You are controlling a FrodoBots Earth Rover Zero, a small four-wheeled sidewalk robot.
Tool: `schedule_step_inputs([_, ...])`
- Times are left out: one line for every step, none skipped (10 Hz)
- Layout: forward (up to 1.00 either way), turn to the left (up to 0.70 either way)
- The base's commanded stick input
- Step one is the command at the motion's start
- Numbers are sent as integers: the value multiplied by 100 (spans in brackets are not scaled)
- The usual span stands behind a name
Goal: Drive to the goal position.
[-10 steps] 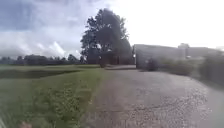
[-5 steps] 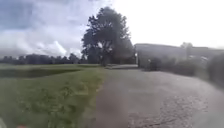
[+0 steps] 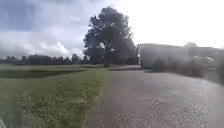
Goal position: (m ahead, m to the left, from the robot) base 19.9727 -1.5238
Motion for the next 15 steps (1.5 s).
schedule_step_inputs([70, -23])
schedule_step_inputs([70, -23])
schedule_step_inputs([70, -23])
schedule_step_inputs([70, -23])
schedule_step_inputs([70, -23])
schedule_step_inputs([70, -23])
schedule_step_inputs([70, -23])
schedule_step_inputs([70, -23])
schedule_step_inputs([70, -23])
schedule_step_inputs([70, -23])
schedule_step_inputs([70, -23])
schedule_step_inputs([70, -23])
schedule_step_inputs([70, -23])
schedule_step_inputs([70, -23])
schedule_step_inputs([70, -23])
